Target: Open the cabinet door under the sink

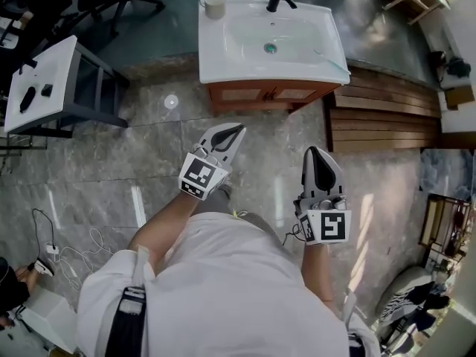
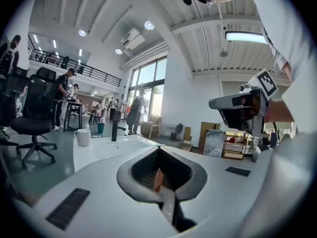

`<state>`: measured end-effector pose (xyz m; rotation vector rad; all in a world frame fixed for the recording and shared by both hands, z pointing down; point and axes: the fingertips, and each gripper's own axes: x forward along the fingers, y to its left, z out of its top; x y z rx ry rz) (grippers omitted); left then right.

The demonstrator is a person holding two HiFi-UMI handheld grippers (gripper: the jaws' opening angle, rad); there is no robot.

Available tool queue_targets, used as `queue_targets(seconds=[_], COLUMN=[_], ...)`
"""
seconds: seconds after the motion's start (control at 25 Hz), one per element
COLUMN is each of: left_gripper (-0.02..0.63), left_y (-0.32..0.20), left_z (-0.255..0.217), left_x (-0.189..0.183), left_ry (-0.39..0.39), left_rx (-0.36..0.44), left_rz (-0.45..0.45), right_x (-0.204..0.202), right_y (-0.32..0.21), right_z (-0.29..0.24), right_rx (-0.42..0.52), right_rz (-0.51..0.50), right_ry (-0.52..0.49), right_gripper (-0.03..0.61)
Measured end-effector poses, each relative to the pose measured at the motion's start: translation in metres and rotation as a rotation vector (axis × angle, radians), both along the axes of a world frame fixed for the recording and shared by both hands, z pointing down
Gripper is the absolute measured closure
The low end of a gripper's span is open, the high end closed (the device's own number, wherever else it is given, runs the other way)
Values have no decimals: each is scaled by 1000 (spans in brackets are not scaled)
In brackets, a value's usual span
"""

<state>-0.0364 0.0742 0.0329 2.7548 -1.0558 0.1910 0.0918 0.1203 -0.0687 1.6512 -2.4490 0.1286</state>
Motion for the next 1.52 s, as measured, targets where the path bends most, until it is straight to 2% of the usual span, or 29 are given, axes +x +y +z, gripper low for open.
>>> queue_targets(seconds=[0.28, 0.52, 0.84, 1.08, 1.32, 1.52], left_gripper=[603, 601, 603, 601, 601, 586], left_y=[-38, -52, -66, -85, -103, -125], left_z=[13, 26, 28, 46, 101, 180], left_x=[27, 60, 83, 87, 92, 91], left_ry=[12, -1, -47, -85, -111, -103], left_rx=[-56, -67, -54, -37, -64, -86], left_rz=[77, 106, 9, -53, -120, -159], right_x=[20, 50, 89, 87, 92, 88], right_y=[-20, -38, -75, -104, -129, -155], right_z=[1, 8, 17, 38, 105, 181], right_rx=[-16, -23, -12, -28, -114, -141], right_rz=[99, 122, 48, -41, -112, -151], right_ry=[6, -6, -19, -28, -35, -13], right_gripper=[546, 546, 546, 546, 546, 546])
